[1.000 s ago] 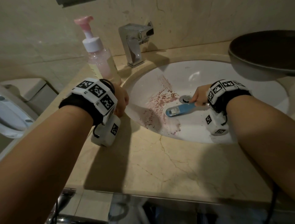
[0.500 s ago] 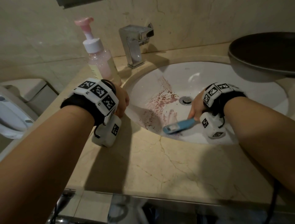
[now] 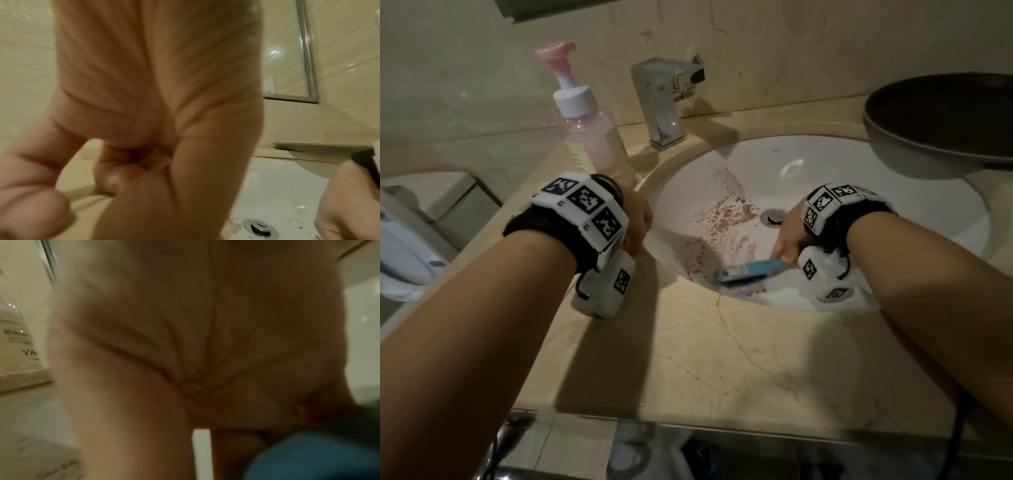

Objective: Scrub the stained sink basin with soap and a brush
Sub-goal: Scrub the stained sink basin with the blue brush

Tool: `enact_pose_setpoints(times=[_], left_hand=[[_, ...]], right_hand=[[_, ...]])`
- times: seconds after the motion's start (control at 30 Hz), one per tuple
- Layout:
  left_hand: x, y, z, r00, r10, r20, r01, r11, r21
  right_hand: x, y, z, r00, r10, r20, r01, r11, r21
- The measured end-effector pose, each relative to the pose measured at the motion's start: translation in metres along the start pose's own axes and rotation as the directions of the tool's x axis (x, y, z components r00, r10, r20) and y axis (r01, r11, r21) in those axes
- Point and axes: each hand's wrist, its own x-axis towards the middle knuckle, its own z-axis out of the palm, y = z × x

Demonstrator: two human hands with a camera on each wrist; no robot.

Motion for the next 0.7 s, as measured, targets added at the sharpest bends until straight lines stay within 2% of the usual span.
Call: enact_pose_setpoints(times=[0.03, 0.1, 0.13, 0.17, 0.27, 0.3, 0.37, 0.4, 0.43, 0.5, 0.53, 0.57, 0.6, 0.67, 0.7], left_hand=[[0.0, 0.0, 0.0, 1.0, 0.001, -0.001, -0.001, 1.0, -0.006], [0.0, 0.0, 0.001, 1.0, 0.005, -0.007, -0.005, 1.0, -0.02], [0.0, 0.0, 0.001, 1.0, 0.004, -0.016, -0.004, 1.0, -0.021], [-0.001, 0.0, 0.002, 1.0, 0.003, -0.022, -0.003, 1.0, -0.022], [-0.001, -0.002, 0.002, 1.0, 0.008, -0.016, -0.009, 0.999, -0.051], [0.0, -0.003, 0.002, 1.0, 0.012, -0.013, -0.013, 0.998, -0.063], [0.0, -0.004, 0.003, 1.0, 0.013, -0.014, -0.014, 0.997, -0.075], [0.0, -0.003, 0.003, 1.0, 0.012, -0.02, -0.013, 0.997, -0.072], [0.0, -0.003, 0.003, 1.0, 0.013, -0.025, -0.015, 0.998, -0.064], [-0.001, -0.002, 0.002, 1.0, 0.014, -0.021, -0.015, 0.998, -0.055], [-0.001, -0.002, 0.002, 1.0, 0.015, -0.018, -0.016, 0.998, -0.055], [-0.002, -0.002, 0.001, 1.0, 0.019, -0.017, -0.02, 0.998, -0.053], [-0.002, -0.001, 0.001, 1.0, 0.022, -0.013, -0.023, 0.999, -0.049], [-0.003, -0.001, 0.0, 1.0, 0.022, -0.008, -0.023, 0.999, -0.041], [-0.003, -0.001, 0.001, 1.0, 0.021, -0.011, -0.021, 0.999, -0.048]], right_hand=[[-0.001, -0.003, 0.002, 0.995, -0.019, 0.099, 0.021, 1.0, -0.018], [0.002, -0.001, -0.002, 0.996, -0.043, 0.08, 0.047, 0.998, -0.053], [0.003, 0.0, -0.002, 1.0, -0.003, 0.005, 0.004, 0.996, -0.093], [0.008, 0.006, -0.003, 0.992, 0.008, -0.128, -0.024, 0.992, -0.125], [0.017, 0.025, -0.003, 0.904, 0.02, -0.428, -0.05, 0.997, -0.059], [0.017, 0.028, -0.004, 0.894, 0.042, -0.445, -0.053, 0.999, -0.012], [0.003, 0.021, -0.005, 0.955, 0.092, -0.282, -0.087, 0.996, 0.032], [0.001, 0.017, -0.001, 0.974, 0.1, -0.205, -0.11, 0.993, -0.039], [-0.006, 0.007, 0.002, 0.992, 0.074, -0.1, -0.087, 0.988, -0.131], [-0.014, -0.001, 0.001, 0.989, -0.011, 0.15, 0.036, 0.985, -0.167], [-0.011, -0.003, 0.0, 0.989, -0.06, 0.135, 0.072, 0.994, -0.08], [-0.009, -0.006, -0.001, 0.994, -0.065, 0.087, 0.065, 0.998, -0.001], [-0.003, -0.008, -0.001, 0.996, -0.075, -0.041, 0.078, 0.994, 0.075], [0.01, -0.013, -0.003, 0.95, -0.09, -0.3, 0.134, 0.983, 0.127], [0.012, -0.017, -0.003, 0.912, -0.064, -0.406, 0.165, 0.961, 0.22]])
